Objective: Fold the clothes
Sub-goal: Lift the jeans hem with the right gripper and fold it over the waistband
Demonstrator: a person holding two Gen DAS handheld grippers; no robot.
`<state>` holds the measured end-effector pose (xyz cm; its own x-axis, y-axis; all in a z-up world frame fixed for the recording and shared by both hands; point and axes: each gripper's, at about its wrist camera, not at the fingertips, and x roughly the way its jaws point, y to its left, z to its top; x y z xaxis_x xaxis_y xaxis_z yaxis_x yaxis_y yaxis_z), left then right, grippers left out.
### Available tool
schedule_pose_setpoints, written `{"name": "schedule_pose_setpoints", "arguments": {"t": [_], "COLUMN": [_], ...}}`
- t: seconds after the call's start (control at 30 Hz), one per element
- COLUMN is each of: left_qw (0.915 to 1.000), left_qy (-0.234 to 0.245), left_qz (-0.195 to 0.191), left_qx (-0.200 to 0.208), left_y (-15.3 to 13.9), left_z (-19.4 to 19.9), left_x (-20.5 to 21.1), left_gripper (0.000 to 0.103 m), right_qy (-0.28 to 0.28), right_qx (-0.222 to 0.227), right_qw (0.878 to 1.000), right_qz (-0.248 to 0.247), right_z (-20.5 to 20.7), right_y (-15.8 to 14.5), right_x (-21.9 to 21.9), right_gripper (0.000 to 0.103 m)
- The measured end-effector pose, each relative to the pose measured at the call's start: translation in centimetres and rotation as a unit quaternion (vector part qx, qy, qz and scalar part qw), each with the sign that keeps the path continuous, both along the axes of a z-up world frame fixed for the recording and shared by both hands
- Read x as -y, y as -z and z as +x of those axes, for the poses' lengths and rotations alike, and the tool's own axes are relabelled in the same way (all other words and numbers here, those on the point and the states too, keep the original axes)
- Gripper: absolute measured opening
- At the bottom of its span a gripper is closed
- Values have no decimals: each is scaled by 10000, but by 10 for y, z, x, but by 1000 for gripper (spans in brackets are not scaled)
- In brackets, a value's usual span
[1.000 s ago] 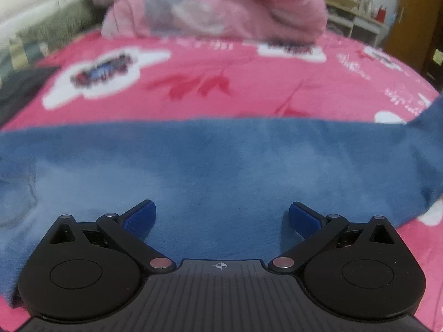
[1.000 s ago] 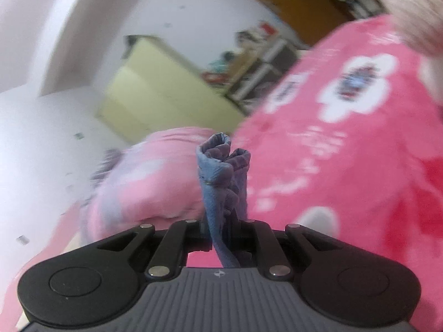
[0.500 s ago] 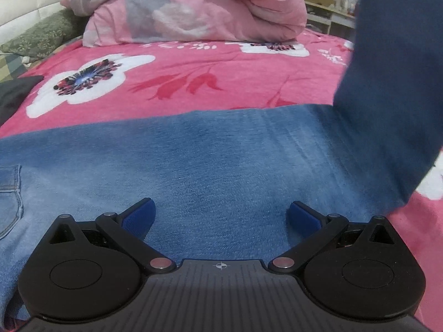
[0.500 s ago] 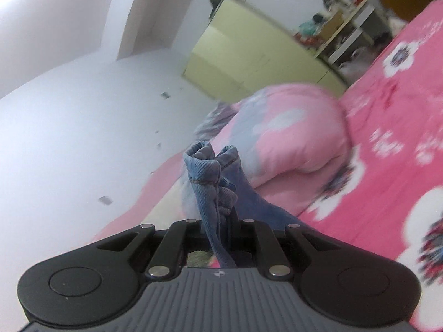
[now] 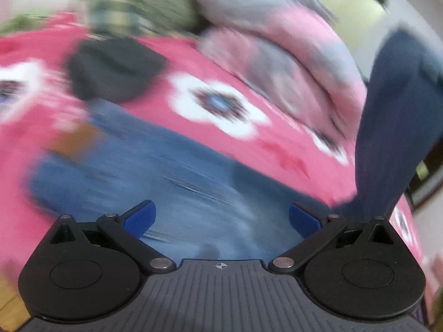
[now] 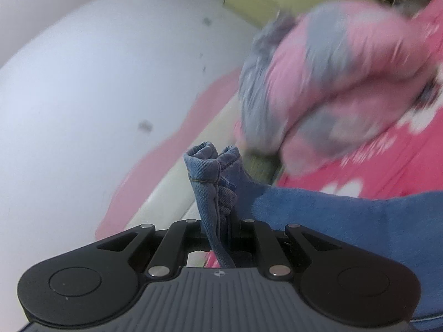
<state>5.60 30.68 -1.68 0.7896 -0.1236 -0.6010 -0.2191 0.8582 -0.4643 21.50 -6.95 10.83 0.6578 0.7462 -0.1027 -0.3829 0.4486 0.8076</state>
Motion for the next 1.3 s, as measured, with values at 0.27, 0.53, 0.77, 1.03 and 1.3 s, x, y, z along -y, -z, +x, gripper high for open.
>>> {"name": "schedule_pose_setpoints", "arguments": {"t": [0.27,0.53,0.77,1.03,1.3], "left_qw": [9945,9868,9851,9880,9849], "left_qy": [-1031,-1288,-1066,-483,39], "left_qz": [142,-504,-924,-962,-1281], "left_qx": [84,846,987,1111,1167], "left_y": [34,72,87,91,90], "left_z": [-47,-81,-88,-85,-64], "left_x": [-84,-82,-90,-70,-53], "left_gripper": [99,96,84,84,93], "right_qy": [-937,-1377,-1684,-2058,-2159], "right_qx": [-372,517,1063,1001,640], "right_qw": [9922,9363,8819,8953,9540], "right_qz": [-727,-3189,-4273,-3822,-1977], "right_z": [0,-49,-75,-68,-63], "right_y": [81,134,164,149,107], "right_x": [-146,-265,-318,-325,-233], "right_gripper": [10,10,23,54,65]}}
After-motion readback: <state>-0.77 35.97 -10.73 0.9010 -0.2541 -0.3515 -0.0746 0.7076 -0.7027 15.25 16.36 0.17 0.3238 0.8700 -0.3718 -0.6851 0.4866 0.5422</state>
